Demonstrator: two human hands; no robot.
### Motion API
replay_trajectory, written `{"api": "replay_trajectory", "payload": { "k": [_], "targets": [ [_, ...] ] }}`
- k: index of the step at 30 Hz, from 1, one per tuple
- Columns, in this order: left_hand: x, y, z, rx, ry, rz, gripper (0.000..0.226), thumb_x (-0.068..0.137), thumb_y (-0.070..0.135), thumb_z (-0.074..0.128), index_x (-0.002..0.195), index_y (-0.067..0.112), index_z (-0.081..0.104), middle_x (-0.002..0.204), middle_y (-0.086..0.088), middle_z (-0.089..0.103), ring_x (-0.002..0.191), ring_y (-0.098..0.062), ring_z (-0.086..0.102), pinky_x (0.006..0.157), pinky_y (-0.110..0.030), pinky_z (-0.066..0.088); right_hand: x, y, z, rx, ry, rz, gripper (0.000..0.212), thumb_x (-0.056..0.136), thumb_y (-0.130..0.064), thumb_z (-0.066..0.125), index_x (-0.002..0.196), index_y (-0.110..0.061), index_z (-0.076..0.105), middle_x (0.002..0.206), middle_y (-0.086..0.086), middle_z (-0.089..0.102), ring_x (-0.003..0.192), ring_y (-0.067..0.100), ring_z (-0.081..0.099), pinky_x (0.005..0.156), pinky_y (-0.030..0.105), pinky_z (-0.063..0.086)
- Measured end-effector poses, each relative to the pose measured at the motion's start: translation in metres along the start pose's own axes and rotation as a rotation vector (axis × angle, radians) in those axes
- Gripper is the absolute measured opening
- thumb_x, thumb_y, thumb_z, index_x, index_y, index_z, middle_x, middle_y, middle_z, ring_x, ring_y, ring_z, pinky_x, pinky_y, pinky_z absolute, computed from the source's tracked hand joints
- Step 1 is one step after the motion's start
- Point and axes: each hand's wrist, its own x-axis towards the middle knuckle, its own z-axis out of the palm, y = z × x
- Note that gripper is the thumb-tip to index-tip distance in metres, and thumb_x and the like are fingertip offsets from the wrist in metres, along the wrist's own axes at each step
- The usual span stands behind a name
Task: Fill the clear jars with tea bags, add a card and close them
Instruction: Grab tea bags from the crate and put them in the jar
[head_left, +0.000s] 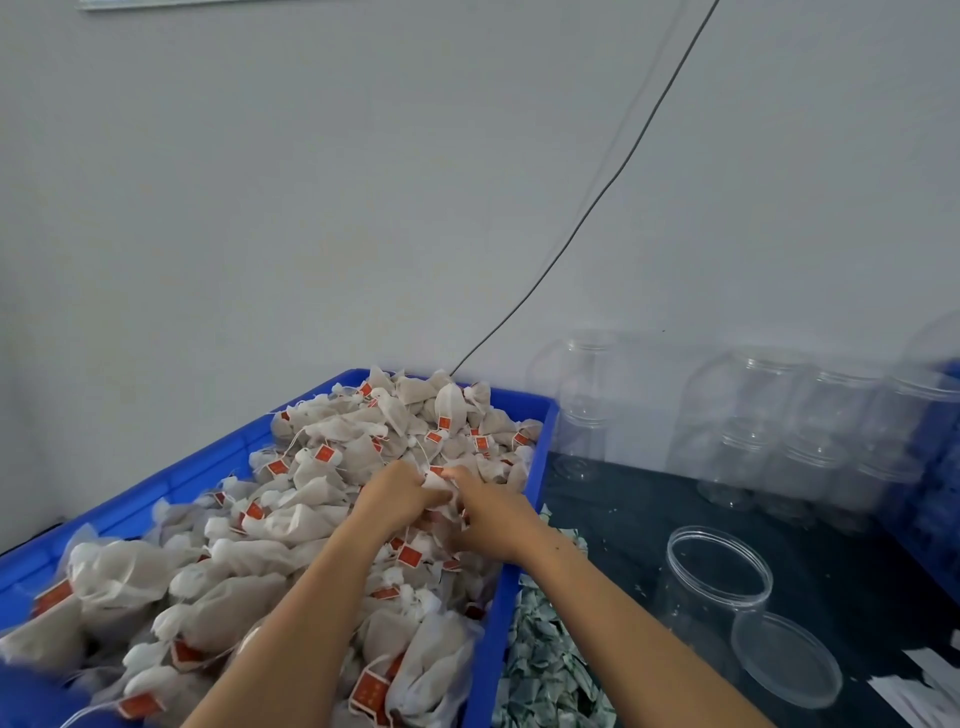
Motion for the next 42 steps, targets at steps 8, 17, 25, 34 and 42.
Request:
{"api": "replay_trajectory", "payload": {
  "k": [8,17,25,34,42],
  "targets": [
    [-0.001,-0.017,-0.001,0.213,0.249,-0.076,0.012,0.094,0.015,0.058,0.094,0.003,0.058,0.093,-0.010,0.069,0.083,-0.023,0.067,0.075,-0.033,0.056,0.016,-0.016,-0.003,-0.744,-0.484,0.144,0.026,0.096,-0.026,0.053,0.118,-0.011,0.054,0.109,0.008,0.060,0.104,0.027,0.056,0.086,0.037,0.039],
    [-0.005,-0.017,-0.004,0.227,0.441,-0.024,0.025,0.092,-0.002,0.055,0.116,0.005,0.054,0.109,-0.012,0.061,0.093,-0.021,0.059,0.079,-0.030,0.053,0.016,-0.004,-0.012,-0.224,-0.307,0.109,0.026,0.082,-0.026,0.070,0.105,-0.014,0.070,0.096,0.003,0.068,0.089,0.019,0.063,0.076,0.029,0.045],
    [-0.003,-0.014,0.004,0.403,0.121,0.337,0.023,0.087,0.009,0.063,0.102,0.027,0.066,0.110,0.009,0.065,0.097,-0.006,0.057,0.089,-0.022,0.046,0.015,0.008,-0.013,0.086,0.062,0.099,0.016,0.097,-0.011,0.049,0.099,-0.007,0.064,0.095,0.007,0.063,0.094,0.023,0.061,0.079,0.029,0.045],
    [0.005,-0.021,0.021,0.663,-0.159,0.201,0.021,0.087,0.009,0.067,0.106,0.016,0.070,0.120,-0.002,0.064,0.110,-0.017,0.059,0.096,-0.028,0.048,0.023,0.012,-0.024,0.323,-0.007,0.235,0.018,0.102,-0.016,0.039,0.102,-0.009,0.055,0.093,0.004,0.053,0.086,0.017,0.052,0.075,0.030,0.043],
    [0.003,-0.015,0.007,0.244,0.085,0.211,0.014,0.084,0.022,0.073,0.095,0.022,0.064,0.092,0.009,0.062,0.081,-0.010,0.062,0.073,-0.023,0.052,0.019,0.011,-0.032,0.524,-0.092,0.280,0.030,0.101,-0.005,0.036,0.077,-0.018,0.051,0.073,0.003,0.056,0.056,0.010,0.057,0.040,0.015,0.042]
  ]
}}
